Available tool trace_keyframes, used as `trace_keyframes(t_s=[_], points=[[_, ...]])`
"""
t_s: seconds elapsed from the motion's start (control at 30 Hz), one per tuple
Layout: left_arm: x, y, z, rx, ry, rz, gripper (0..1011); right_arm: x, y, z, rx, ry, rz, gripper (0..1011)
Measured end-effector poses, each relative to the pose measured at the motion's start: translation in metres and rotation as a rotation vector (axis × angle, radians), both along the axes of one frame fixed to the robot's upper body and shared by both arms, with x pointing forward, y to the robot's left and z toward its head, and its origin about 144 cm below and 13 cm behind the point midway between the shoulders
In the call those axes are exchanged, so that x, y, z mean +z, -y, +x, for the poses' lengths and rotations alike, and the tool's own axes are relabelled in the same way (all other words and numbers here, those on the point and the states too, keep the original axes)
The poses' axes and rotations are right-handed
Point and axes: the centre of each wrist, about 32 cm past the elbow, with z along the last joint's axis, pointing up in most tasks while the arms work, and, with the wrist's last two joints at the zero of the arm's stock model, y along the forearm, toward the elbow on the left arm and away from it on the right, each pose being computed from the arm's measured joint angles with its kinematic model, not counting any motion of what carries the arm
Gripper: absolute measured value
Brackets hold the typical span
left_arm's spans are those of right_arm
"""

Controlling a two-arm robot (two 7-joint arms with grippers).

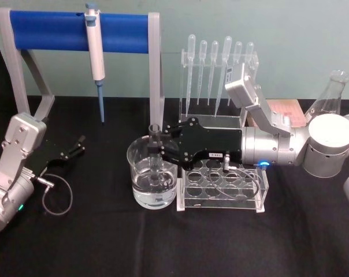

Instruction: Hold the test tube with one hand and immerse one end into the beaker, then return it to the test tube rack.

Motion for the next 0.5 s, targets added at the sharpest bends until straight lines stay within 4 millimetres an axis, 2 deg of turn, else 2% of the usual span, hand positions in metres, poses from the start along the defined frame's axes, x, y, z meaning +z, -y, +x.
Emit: trace_keyframes(t_s=[0.5], points=[[0.0, 0.0, 0.0, 0.0, 0.0, 0.0, 1000, -0.0066, 0.0028, -0.0047, -0.02, 0.001, 0.009, 242]])
